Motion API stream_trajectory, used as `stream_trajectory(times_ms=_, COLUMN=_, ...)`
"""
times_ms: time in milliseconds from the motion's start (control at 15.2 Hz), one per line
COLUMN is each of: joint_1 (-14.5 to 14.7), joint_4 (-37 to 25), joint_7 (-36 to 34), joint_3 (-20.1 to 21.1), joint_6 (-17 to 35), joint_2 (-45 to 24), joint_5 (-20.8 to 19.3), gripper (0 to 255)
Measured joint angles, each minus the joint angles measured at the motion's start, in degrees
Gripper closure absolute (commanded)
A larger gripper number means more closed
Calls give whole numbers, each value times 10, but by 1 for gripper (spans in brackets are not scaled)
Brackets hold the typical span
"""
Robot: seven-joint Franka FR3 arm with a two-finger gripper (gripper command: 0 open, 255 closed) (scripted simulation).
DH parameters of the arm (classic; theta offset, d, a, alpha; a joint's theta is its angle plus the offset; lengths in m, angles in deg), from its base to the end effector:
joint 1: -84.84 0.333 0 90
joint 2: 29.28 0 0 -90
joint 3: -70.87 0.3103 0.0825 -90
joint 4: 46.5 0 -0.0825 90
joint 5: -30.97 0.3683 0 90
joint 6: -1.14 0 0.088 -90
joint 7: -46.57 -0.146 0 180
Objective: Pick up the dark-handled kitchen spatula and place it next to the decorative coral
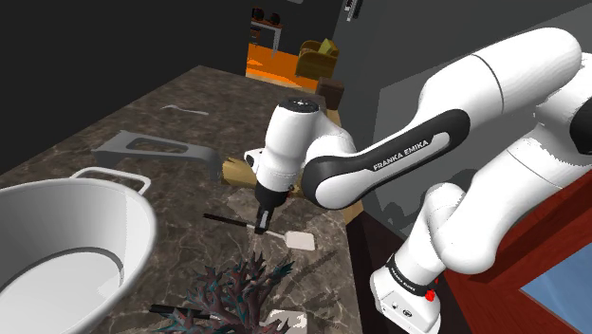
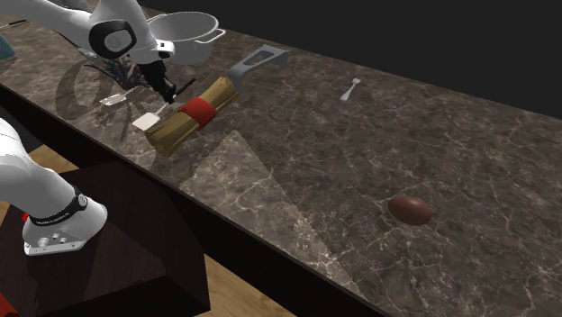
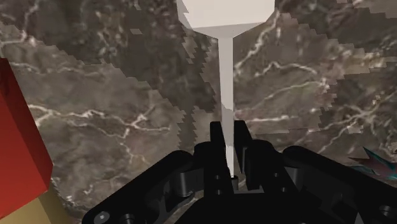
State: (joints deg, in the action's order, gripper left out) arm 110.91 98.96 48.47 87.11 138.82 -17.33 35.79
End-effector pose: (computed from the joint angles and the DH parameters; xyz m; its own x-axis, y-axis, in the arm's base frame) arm 0.3249 0.2948 0.3171 0.7584 0.6484 0.0663 0.6498 -0.7601 -0.0005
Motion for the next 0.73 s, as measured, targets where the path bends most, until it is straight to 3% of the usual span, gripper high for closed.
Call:
stream_trajectory(times_ms=66, joint_1=0, joint_4=0, joint_7=0, joint_3=0, joint_6=0, joint_2=0, joint_5=0, gripper=255)
stream_trajectory(times_ms=132, joint_1=0, joint_4=0, joint_7=0, joint_3=0, joint_6=0, joint_2=0, joint_5=0, gripper=0)
stream_trajectory(times_ms=528, joint_1=0, joint_4=0, joint_7=0, joint_3=0, joint_6=0, joint_2=0, joint_5=0, gripper=0)
stream_trajectory(times_ms=726, joint_1=2, joint_4=-15, joint_7=7, joint_3=-5, joint_6=-48, joint_2=35, joint_5=8, gripper=0)
